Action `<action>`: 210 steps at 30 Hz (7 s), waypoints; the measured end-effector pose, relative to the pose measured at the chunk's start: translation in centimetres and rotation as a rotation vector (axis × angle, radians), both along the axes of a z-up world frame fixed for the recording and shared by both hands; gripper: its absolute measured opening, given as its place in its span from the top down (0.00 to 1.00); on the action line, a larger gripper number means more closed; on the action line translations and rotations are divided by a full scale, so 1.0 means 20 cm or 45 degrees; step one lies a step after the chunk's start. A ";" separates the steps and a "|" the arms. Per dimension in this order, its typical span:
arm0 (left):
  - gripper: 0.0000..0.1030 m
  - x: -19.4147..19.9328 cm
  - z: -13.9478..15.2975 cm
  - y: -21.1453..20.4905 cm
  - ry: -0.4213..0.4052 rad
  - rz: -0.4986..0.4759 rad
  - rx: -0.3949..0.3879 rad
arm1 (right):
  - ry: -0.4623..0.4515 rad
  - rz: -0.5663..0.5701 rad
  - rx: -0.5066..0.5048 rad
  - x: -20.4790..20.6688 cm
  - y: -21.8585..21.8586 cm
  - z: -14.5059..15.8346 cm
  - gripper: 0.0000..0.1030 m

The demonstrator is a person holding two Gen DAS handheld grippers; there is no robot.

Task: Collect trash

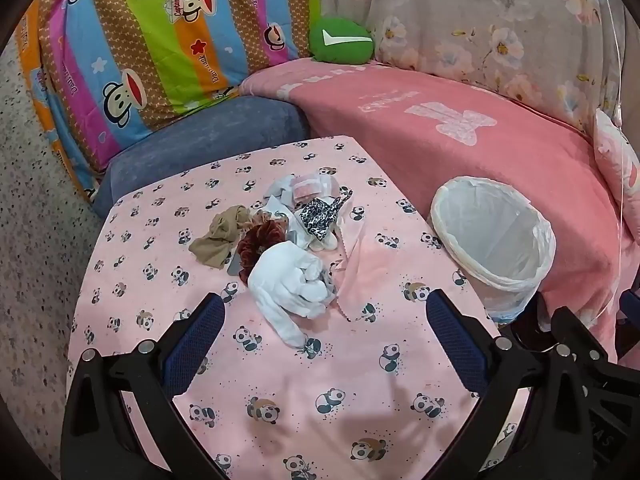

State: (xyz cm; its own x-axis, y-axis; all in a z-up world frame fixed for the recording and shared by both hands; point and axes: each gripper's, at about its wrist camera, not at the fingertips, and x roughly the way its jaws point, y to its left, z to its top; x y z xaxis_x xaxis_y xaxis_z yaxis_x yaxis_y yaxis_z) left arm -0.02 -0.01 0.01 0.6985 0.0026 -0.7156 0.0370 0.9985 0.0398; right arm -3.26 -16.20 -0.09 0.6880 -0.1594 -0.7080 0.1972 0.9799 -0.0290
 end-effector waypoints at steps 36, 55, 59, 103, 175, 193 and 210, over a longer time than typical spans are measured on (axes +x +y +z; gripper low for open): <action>0.07 -0.01 0.02 0.01 -0.054 -0.003 -0.003 | -0.008 0.000 0.001 0.01 0.01 0.02 0.05; 0.07 -0.03 0.03 0.02 -0.077 -0.008 -0.018 | -0.016 -0.003 0.004 -0.01 0.01 0.02 0.05; 0.07 -0.03 0.04 0.02 -0.073 -0.005 -0.026 | -0.017 -0.004 0.000 -0.01 0.02 0.03 0.05; 0.07 -0.02 0.04 0.01 -0.063 -0.006 -0.022 | -0.036 -0.025 0.008 -0.01 -0.04 0.04 0.05; 0.07 0.01 -0.09 0.21 0.033 -0.012 -0.069 | -0.006 0.012 0.036 0.05 0.10 -0.04 0.05; 0.07 0.27 -0.35 0.45 0.148 0.047 -0.181 | 0.032 0.096 0.065 0.31 0.29 -0.27 0.05; 0.69 0.46 -0.46 0.39 0.256 -0.111 -0.353 | 0.061 0.184 0.110 0.42 0.40 -0.33 0.13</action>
